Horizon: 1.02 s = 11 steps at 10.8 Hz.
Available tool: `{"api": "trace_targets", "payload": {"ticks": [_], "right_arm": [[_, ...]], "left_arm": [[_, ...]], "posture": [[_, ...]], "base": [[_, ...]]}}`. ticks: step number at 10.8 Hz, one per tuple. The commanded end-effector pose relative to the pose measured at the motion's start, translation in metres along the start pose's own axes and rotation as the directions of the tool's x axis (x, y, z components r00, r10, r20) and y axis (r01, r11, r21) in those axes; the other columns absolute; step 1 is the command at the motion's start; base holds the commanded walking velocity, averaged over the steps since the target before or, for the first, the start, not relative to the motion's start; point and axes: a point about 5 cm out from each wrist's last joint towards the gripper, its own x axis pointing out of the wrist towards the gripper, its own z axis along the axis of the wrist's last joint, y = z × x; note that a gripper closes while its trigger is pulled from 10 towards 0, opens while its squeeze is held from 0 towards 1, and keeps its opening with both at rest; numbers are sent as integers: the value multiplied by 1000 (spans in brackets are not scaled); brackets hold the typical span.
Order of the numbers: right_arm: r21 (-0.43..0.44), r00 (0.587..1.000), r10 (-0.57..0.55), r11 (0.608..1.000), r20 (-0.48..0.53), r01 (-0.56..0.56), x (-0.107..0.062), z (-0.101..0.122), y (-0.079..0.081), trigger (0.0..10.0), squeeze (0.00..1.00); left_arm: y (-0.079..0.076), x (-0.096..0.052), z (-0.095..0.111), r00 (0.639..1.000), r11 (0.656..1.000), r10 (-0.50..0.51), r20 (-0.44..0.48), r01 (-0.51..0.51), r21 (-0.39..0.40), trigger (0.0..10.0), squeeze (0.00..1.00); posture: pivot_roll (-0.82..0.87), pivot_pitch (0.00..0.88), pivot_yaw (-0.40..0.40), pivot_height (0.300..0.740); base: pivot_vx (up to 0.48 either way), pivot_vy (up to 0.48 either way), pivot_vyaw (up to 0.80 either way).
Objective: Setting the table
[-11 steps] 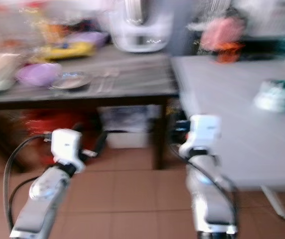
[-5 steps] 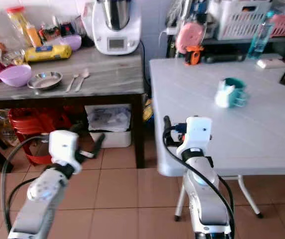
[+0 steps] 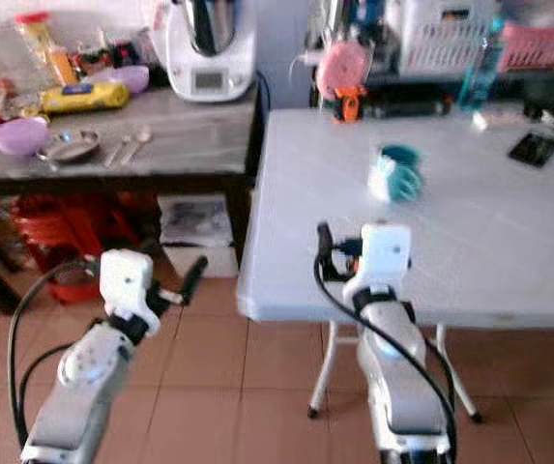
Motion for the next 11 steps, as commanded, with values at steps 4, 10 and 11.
{"api": "trace_targets", "payload": {"ticks": [4, 10, 11], "right_arm": [[2, 1000, -23, 1000, 12, 23, 2, 4, -4, 10000, 0], [2, 1000, -25, 1000, 7, 25, 2, 2, -4, 10000, 0], [2, 1000, -24, 1000, 8, 24, 2, 2, -4, 10000, 0]], "left_arm": [[-3, 3, 4, 1000, 1000, -26, 15, 26, 5, 10000, 0], [-4, 3, 5, 999, 999, -34, 33, 35, -12, 10000, 0], [-5, 3, 6, 998, 999, -49, 33, 49, -6, 10000, 0]], "posture": [[-32, 0, 72, 740], [-30, 0, 74, 740], [-30, 0, 73, 740]], "base": [[0, -377, 0], [0, -187, 0], [0, 0, 0]]}}
